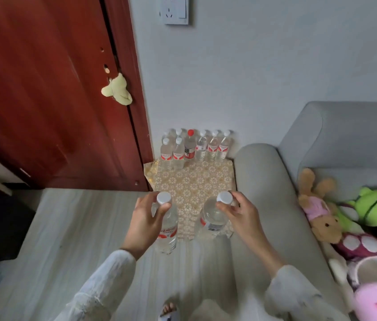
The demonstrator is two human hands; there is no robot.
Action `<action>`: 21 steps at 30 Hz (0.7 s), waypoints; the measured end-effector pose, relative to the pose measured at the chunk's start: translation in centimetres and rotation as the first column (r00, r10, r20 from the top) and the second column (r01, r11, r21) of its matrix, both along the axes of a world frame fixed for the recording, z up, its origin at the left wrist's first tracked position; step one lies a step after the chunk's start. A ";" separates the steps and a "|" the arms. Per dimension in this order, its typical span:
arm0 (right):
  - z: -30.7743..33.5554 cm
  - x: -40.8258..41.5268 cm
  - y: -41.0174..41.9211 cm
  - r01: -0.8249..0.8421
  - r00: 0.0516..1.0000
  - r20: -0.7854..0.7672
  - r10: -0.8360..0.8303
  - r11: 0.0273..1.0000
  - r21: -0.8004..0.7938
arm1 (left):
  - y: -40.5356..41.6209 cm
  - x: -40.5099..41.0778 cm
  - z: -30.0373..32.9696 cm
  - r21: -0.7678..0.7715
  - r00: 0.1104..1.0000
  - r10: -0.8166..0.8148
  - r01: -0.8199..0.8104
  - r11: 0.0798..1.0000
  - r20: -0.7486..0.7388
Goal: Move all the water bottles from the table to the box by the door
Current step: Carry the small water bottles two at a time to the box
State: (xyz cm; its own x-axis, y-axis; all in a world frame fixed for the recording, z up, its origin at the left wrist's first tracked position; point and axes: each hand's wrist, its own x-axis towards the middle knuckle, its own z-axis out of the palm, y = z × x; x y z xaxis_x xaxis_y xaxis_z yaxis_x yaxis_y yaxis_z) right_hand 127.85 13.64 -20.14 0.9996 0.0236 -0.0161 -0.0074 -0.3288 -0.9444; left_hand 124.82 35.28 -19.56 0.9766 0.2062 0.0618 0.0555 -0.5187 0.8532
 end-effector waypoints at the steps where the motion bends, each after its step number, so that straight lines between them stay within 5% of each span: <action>1: -0.2 1.6 0.2 0.008 1.000 -0.016 -0.008 1.000 0.000 | 0.2 1.7 -0.2 0.000 1.000 -0.015 0.015 1.000 -0.013; 21: -10.2 33.1 -1.2 -0.157 0.967 -0.233 0.104 0.962 -0.224 | -3.1 33.3 -9.3 -0.037 0.922 -0.063 0.053 0.998 -0.382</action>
State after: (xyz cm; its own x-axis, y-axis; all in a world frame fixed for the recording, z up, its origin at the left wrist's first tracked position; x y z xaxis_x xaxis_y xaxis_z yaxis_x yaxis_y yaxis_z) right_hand 160.90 12.48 -30.36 0.9596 0.1222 -0.2536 -0.1456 -0.5557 -0.8185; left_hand 158.16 32.20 -28.84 0.9351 0.1450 -0.3233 0.3507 -0.5090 0.7860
